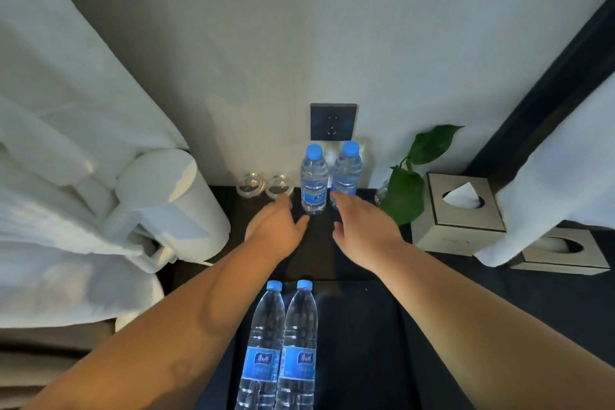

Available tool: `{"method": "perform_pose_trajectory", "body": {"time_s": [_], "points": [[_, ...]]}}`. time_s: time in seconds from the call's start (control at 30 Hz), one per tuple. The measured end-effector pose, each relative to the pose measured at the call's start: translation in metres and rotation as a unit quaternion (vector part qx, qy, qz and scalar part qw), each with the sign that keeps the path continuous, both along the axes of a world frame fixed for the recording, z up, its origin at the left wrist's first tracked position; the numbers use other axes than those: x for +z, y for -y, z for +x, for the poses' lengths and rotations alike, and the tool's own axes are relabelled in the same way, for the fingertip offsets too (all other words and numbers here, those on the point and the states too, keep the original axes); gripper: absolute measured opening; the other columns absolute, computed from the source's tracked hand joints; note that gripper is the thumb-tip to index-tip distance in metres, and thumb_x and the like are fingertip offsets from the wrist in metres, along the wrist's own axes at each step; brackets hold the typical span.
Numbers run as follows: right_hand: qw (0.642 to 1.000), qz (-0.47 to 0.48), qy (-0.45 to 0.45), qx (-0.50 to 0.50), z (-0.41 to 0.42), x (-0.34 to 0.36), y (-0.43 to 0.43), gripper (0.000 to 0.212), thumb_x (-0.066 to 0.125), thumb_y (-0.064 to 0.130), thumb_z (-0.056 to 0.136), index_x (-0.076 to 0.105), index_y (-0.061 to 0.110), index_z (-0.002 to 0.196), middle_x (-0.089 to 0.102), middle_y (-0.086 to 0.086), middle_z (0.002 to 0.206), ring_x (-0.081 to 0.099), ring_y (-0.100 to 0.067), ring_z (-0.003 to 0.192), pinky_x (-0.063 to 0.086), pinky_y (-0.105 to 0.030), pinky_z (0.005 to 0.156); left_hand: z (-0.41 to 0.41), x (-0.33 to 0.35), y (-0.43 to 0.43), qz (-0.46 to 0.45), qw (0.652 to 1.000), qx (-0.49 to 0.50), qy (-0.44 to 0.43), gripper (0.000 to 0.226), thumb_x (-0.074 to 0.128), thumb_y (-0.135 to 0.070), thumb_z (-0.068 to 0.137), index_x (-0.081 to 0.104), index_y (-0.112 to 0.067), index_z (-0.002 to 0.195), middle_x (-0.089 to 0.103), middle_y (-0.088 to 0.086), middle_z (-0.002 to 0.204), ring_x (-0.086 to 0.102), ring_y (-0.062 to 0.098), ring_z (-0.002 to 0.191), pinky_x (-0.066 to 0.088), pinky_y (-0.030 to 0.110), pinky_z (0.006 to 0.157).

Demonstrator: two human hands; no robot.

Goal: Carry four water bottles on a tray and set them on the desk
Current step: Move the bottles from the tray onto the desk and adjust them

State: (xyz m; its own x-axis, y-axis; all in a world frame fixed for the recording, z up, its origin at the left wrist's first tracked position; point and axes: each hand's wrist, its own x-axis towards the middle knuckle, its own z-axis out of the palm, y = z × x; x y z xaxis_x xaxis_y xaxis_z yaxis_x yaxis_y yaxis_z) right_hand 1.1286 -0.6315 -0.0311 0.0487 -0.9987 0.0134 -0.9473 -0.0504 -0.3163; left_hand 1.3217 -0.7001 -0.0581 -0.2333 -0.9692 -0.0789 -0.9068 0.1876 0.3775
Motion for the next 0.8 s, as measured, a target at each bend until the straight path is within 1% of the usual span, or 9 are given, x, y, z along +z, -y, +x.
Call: {"method": "perform_pose_trajectory", "body": {"time_s": [0.07,0.2,0.33,0.4,0.47,0.53,0.6,0.7,0.8], "points": [[0.999,0.039,-0.016,0.024,0.006,-0.016,-0.017,0.049,0.055,0.030,0.098,0.045,0.022,0.146,0.061,-0.004,0.128,0.065,-0.027,0.109,0.056,-0.040,0.082,0.015,-0.023,-0.023,0.020,1.000,0.008,0.012,0.039,0.062,-0.053,0.088,0.055,-0.021,0.110,0.068,0.001,0.100,0.065,0.024,0.093,0.051,0.034,0.070],[0.993,0.112,-0.029,0.035,0.017,-0.044,-0.042,0.030,0.050,0.033,0.101,0.058,0.024,0.129,0.062,0.000,0.117,0.065,-0.023,0.098,0.057,-0.039,0.077,0.044,-0.058,-0.060,0.060,0.998,0.035,0.000,0.025,0.065,-0.048,0.088,0.055,-0.026,0.095,0.064,-0.004,0.084,0.067,0.020,0.083,0.049,0.030,0.065],[0.987,0.163,-0.001,-0.005,0.032,-0.062,-0.058,0.024,0.048,0.040,0.103,0.061,0.025,0.117,0.064,0.002,0.108,0.065,-0.021,0.095,0.058,-0.039,0.077,0.068,-0.076,-0.081,0.112,0.992,0.049,-0.010,0.029,0.062,-0.049,0.090,0.059,-0.023,0.101,0.066,-0.002,0.080,0.065,0.017,0.073,0.048,0.029,0.062],[0.980,0.195,0.005,-0.043,0.042,-0.069,-0.063,0.028,0.045,0.049,0.103,0.061,0.026,0.106,0.064,0.004,0.098,0.064,-0.020,0.089,0.055,-0.037,0.071,0.076,-0.079,-0.086,0.125,0.990,0.063,-0.013,0.029,0.061,-0.053,0.089,0.054,-0.026,0.098,0.066,-0.003,0.075,0.065,0.016,0.070,0.047,0.029,0.060],[0.969,0.232,0.009,-0.079,0.052,-0.077,-0.066,0.039,0.039,0.059,0.101,0.061,0.027,0.097,0.064,0.005,0.088,0.063,-0.019,0.081,0.051,-0.034,0.064,0.079,-0.081,-0.089,0.124,0.990,0.067,-0.019,0.028,0.061,-0.054,0.088,0.054,-0.027,0.094,0.064,-0.004,0.071,0.064,0.016,0.068,0.045,0.028,0.060],[0.960,0.261,0.018,-0.101,0.063,-0.084,-0.065,0.051,0.036,0.066,0.099,0.063,0.023,0.093,0.066,0.002,0.084,0.064,-0.020,0.078,0.049,-0.034,0.061,0.080,-0.081,-0.090,0.125,0.991,0.053,-0.018,0.028,0.060,-0.052,0.090,0.054,-0.026,0.083,0.058,-0.008,0.067,0.065,0.016,0.070,0.043,0.027,0.060],[0.951,0.283,0.031,-0.120,0.072,-0.089,-0.061,0.061,0.034,0.071,0.095,0.065,0.019,0.088,0.067,-0.001,0.078,0.065,-0.020,0.072,0.048,-0.033,0.058,0.077,-0.081,-0.088,0.141,0.989,0.042,-0.002,0.034,0.057,-0.054,0.090,0.051,-0.026,0.072,0.055,-0.007,0.066,0.064,0.017,0.072,0.039,0.028,0.059],[0.933,0.320,0.060,-0.156,0.082,-0.093,-0.052,0.065,0.038,0.077,0.087,0.066,0.019,0.083,0.068,-0.001,0.071,0.066,-0.017,0.064,0.046,-0.030,0.053,0.070,-0.081,-0.082,0.177,0.983,0.040,0.022,0.039,0.055,-0.060,0.087,0.055,-0.022,0.078,0.056,-0.003,0.073,0.060,0.018,0.073,0.041,0.030,0.063],[0.916,0.335,0.104,-0.195,0.089,-0.097,-0.046,0.062,0.049,0.078,0.078,0.069,0.020,0.079,0.071,0.002,0.067,0.069,-0.016,0.060,0.048,-0.028,0.051,0.067,-0.080,-0.078,0.190,0.981,0.037,0.034,0.042,0.055,-0.062,0.086,0.059,-0.020,0.085,0.058,0.000,0.078,0.063,0.021,0.077,0.046,0.032,0.065]]}}
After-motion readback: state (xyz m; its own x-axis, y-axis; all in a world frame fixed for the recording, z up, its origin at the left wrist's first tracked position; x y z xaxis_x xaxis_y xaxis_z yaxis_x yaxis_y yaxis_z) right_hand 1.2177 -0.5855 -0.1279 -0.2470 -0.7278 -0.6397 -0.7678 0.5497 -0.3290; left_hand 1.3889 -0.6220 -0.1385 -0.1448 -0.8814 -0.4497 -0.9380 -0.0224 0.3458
